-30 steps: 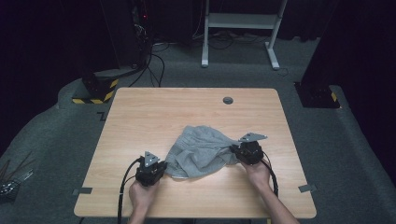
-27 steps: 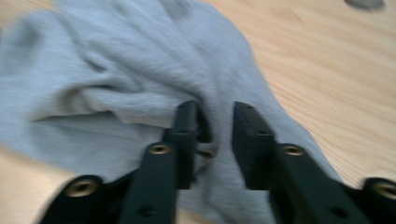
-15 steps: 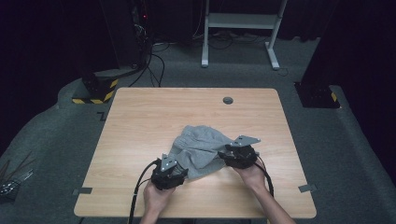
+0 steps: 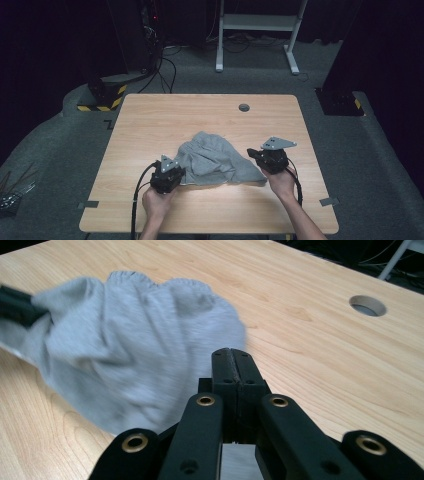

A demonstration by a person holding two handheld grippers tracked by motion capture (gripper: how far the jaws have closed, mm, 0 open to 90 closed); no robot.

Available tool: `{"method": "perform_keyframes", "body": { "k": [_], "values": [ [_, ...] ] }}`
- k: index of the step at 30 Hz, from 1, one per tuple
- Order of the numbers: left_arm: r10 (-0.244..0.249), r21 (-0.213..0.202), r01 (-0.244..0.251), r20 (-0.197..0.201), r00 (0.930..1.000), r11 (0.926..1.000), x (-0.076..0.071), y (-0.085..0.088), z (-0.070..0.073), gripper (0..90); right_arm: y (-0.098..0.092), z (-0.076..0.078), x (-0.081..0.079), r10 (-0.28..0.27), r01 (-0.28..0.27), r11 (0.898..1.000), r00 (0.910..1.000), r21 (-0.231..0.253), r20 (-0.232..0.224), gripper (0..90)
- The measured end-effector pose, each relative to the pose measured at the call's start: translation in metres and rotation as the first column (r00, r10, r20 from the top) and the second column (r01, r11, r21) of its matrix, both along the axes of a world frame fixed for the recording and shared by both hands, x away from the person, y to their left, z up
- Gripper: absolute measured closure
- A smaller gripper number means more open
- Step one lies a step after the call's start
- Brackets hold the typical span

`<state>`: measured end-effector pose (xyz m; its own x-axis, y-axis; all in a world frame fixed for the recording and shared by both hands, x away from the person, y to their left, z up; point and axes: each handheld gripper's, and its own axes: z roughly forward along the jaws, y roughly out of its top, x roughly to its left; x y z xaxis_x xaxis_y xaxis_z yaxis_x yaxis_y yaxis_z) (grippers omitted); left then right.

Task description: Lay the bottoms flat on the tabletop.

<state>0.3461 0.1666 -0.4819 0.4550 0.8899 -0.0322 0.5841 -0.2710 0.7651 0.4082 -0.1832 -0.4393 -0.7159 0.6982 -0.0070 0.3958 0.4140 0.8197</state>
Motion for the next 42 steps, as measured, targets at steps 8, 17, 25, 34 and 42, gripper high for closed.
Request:
{"method": "perform_keyframes", "body": {
  "k": [8,17,25,34,42],
  "values": [
    [0.002,-0.043,-0.001,0.023,0.9997,0.9991,-0.012,-0.015,-0.008,45.6,0.032,-0.049,-0.008,0.12,-0.127,0.991,0.9831,-0.045,-0.138,47.3],
    [-0.04,0.042,0.042,-0.044,0.9982,0.9982,-0.003,-0.042,-0.028,46.8,0.052,-0.072,-0.016,0.164,-0.184,0.974,0.9741,-0.128,-0.156,76.7],
    [-0.046,0.072,0.049,-0.051,0.9976,0.9962,0.002,-0.026,-0.032,77.9,0.028,-0.042,-0.015,0.128,-0.131,0.991,0.9871,-0.022,-0.096,84.8],
    [0.04,0.114,-0.039,0.0,0.9992,0.9927,0.016,-0.002,-0.013,79.5,-0.004,-0.003,-0.008,0.003,-0.002,0.996,1.0,0.094,-0.007,83.8],
    [-0.086,-0.002,0.086,0.036,0.9957,0.9963,-0.013,-0.028,-0.004,54.3,-0.002,-0.029,-0.005,-0.048,0.047,0.999,0.9915,-0.019,-0.121,55.5]
  ]
}}
